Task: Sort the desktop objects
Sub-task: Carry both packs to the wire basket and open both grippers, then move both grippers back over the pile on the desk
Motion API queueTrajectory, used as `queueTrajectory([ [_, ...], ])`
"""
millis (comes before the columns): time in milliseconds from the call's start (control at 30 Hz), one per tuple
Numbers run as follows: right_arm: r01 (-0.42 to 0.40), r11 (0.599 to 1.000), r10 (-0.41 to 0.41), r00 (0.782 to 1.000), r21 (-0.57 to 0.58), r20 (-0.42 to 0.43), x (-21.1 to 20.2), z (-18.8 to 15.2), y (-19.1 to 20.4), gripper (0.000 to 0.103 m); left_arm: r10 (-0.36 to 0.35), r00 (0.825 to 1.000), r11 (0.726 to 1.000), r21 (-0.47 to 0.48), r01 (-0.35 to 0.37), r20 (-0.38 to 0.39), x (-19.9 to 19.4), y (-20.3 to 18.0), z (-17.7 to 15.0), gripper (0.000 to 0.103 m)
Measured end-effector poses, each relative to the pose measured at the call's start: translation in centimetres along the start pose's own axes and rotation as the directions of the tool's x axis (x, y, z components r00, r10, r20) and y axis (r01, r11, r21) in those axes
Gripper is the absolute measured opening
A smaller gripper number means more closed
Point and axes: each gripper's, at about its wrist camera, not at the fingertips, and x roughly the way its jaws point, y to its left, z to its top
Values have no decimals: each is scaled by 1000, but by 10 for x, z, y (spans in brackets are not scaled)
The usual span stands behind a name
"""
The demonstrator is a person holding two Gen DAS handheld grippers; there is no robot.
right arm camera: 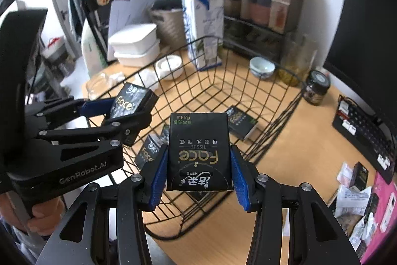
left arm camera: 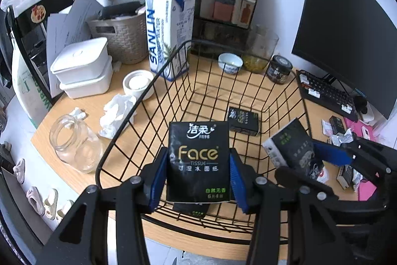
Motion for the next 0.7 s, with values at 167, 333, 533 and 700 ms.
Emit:
queueTrajectory([
  [167, -2, 1000, 2, 1000, 18, -10, 5, -2, -5, 47, -4, 1000, 1000, -1, 4, -24, 7, 0, -2, 52],
  [333, 30, 1000, -30, 999, 4, 12, 3, -4, -3, 51, 23, 999, 1000, 10, -22, -32, 6, 1, -3, 68],
  [533, 30, 999, -30, 999, 16, 33, -13, -9, -8, 55, 30, 1000, 1000, 7, -30, 1, -6, -2, -3, 78],
  [700, 38, 997, -42, 997, 66, 63, -41, -25, -30, 55, -18, 999, 999, 51, 16, 32, -25, -26, -6, 78],
])
